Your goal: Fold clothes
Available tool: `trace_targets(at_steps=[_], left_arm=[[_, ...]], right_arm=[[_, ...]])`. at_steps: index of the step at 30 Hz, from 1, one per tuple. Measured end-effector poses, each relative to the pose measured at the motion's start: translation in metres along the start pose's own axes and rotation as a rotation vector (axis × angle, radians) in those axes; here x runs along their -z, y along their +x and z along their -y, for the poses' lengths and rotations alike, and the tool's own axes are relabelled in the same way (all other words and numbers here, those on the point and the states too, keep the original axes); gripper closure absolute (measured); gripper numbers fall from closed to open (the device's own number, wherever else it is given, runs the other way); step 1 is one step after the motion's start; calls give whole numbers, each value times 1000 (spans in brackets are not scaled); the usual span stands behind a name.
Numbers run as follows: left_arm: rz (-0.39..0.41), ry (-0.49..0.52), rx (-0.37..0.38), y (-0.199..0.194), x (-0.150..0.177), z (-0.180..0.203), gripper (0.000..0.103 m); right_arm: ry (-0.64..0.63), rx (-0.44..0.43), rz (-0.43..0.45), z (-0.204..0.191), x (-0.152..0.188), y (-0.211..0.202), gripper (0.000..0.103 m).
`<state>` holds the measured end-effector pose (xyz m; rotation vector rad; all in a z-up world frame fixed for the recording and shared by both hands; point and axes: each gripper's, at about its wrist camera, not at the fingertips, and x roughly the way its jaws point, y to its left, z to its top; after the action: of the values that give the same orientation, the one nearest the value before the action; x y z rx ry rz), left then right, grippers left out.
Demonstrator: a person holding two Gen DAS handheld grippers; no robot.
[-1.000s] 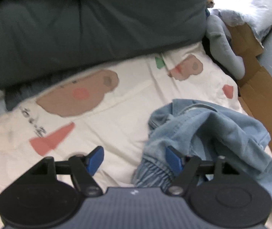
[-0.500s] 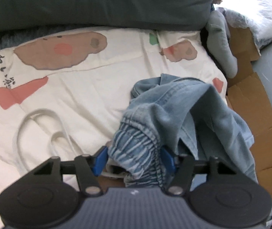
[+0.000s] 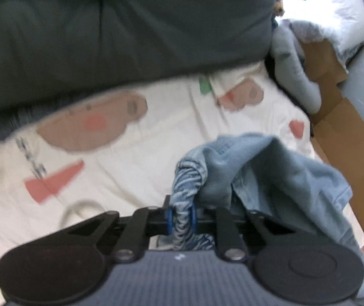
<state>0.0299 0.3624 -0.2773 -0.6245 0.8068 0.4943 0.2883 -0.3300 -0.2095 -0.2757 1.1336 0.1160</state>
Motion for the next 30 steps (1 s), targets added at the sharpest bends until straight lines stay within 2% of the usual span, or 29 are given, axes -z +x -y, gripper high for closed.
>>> trace_targets(at_steps=[6, 15, 21, 30], left_arm=[[81, 100, 18, -53, -31, 25, 90], [174, 150, 24, -98, -60, 43, 90], [142, 159, 44, -106, -38, 32, 91], [8, 132, -39, -91, 26, -3, 90]], right_arm=[[45, -11, 22, 7, 23, -16, 93], [109, -4, 41, 14, 70, -29, 93], [149, 31, 9, 10, 114, -16, 94], [250, 46, -29, 8, 181, 1, 96]])
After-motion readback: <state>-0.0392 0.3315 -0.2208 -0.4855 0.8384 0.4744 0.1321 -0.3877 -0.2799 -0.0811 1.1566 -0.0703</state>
